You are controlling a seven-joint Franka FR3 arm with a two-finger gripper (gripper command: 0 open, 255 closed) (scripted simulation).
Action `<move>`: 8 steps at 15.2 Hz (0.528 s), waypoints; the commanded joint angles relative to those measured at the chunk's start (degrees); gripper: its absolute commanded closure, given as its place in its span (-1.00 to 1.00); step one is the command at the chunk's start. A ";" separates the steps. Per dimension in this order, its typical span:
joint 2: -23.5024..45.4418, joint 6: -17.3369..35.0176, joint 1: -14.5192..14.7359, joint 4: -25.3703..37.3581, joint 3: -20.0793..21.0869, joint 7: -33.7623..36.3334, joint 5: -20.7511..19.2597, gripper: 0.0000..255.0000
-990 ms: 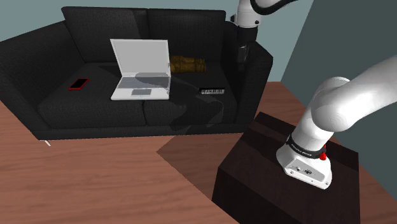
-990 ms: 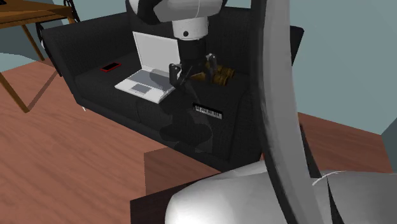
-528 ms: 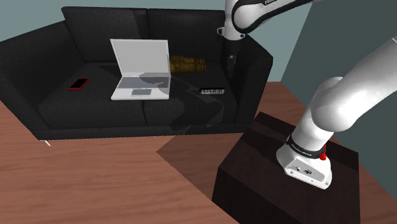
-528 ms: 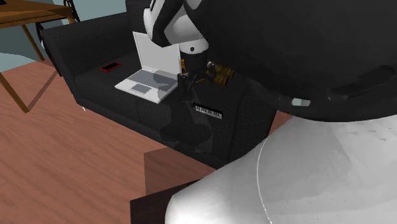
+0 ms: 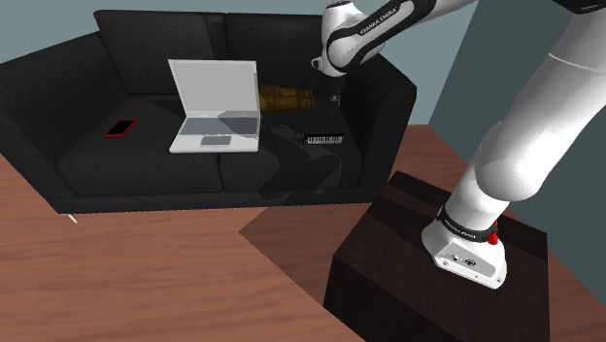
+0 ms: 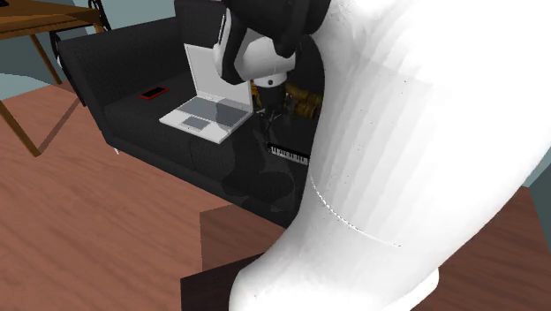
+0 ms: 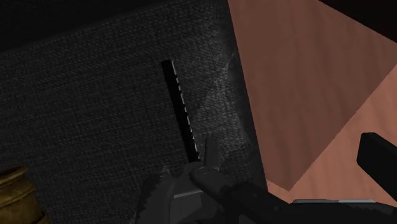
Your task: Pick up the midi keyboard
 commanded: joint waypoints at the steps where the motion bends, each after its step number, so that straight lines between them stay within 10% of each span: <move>1: 4.33 2.56 -0.13 2.26 -0.37 -2.45 0.02 -1.00; 8: 19.86 8.26 -1.05 13.64 -0.02 -9.98 0.82 -1.00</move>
